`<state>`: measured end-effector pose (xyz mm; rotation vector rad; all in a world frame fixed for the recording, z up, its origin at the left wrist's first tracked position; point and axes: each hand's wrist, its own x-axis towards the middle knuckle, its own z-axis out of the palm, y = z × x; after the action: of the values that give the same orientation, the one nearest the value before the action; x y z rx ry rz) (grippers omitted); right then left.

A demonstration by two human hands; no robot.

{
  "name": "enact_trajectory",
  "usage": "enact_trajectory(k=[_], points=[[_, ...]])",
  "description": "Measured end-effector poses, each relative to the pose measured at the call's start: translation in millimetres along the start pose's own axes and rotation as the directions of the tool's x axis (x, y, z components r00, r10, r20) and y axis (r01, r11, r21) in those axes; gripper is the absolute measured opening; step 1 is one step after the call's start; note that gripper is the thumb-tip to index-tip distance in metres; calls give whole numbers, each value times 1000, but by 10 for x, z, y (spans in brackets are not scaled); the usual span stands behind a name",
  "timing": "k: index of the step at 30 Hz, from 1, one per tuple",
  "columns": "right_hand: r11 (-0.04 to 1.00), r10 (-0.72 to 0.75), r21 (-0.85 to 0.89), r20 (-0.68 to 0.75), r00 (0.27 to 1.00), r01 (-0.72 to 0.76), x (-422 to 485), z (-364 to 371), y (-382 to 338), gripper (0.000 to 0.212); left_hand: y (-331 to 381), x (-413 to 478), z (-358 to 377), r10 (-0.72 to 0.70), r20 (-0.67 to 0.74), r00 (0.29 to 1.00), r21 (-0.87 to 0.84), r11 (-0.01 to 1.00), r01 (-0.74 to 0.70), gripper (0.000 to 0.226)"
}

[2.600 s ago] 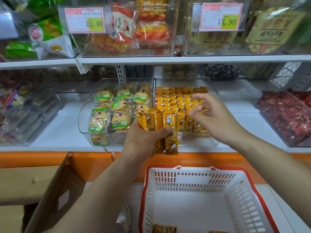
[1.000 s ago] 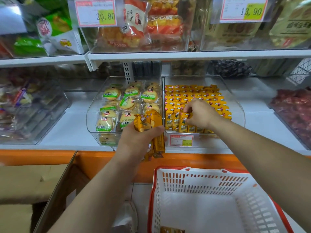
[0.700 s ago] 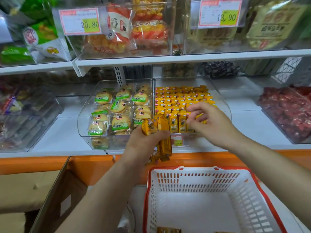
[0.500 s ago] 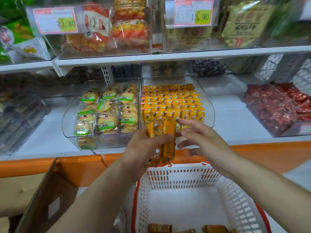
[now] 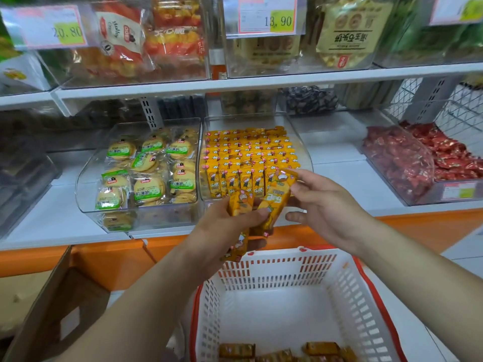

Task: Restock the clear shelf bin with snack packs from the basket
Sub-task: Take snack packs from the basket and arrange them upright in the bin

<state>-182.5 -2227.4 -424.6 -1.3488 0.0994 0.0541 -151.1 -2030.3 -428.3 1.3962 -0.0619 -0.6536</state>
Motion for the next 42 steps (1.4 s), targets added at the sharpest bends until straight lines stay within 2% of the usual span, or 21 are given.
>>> enact_trajectory(k=[3, 6, 8, 10, 11, 14, 16, 20, 24, 27, 30, 33, 37, 42], points=[[1000, -3, 7, -39, 999, 3, 30, -22, -23, 29, 14, 7, -56, 40, -95, 995, 22, 999, -38, 27], [989, -48, -144, -70, 996, 37, 53, 16, -11, 17, 75, 21, -153, 86, -191, 978, 18, 996, -84, 28], [954, -45, -297, -17, 999, 37, 50, 96, 52, 20, 101, 13, -198, 111, -218, 970, 10, 994, -112, 27], [936, 9, -351, 64, 998, 14, 24, 201, 120, 15, 108, 2, -230, 120, -236, 964, -12, 992, -127, 24], [940, 36, -342, 105, 994, 2, 13, 255, 143, 19, 107, -3, -247, 125, -235, 964, -22, 991, -133, 22], [943, 100, -330, 184, 978, -34, 11, 401, 181, 72, 114, -38, -291, 128, -189, 974, -30, 990, -136, 26], [943, 102, -333, 216, 971, -25, 14, 481, 155, 90, 141, -70, -342, 118, -161, 980, -10, 993, -121, 25], [944, 53, -328, 237, 970, 29, 75, 538, 55, 68, 203, -118, -516, 99, -219, 971, 74, 994, -85, 15], [917, -131, -377, 10, 991, 125, 385, 517, -52, 54, 222, -164, -699, 123, -229, 966, 129, 987, -95, 15], [805, -281, -557, -52, 958, 206, 803, 563, -102, 47, 198, -178, -819, 153, -265, 952, 163, 980, -113, 23], [616, -359, -742, 34, 933, 264, 1232, 664, -84, 44, 174, -192, -933, 164, -302, 939, 217, 971, -100, 26], [393, -338, -882, 124, 933, 259, 1579, 740, 36, 43, 174, -214, -1032, 200, -350, 915, 203, 970, -135, 22], [84, -222, -985, 132, 966, 154, 1837, 729, 217, 46, 181, -224, -1114, 213, -397, 893, 181, 972, -151, 20], [-31, -191, -984, 177, 965, 174, 1908, 707, 388, 49, 183, -160, -1138, 147, -394, 907, 140, 985, -99, 22]])
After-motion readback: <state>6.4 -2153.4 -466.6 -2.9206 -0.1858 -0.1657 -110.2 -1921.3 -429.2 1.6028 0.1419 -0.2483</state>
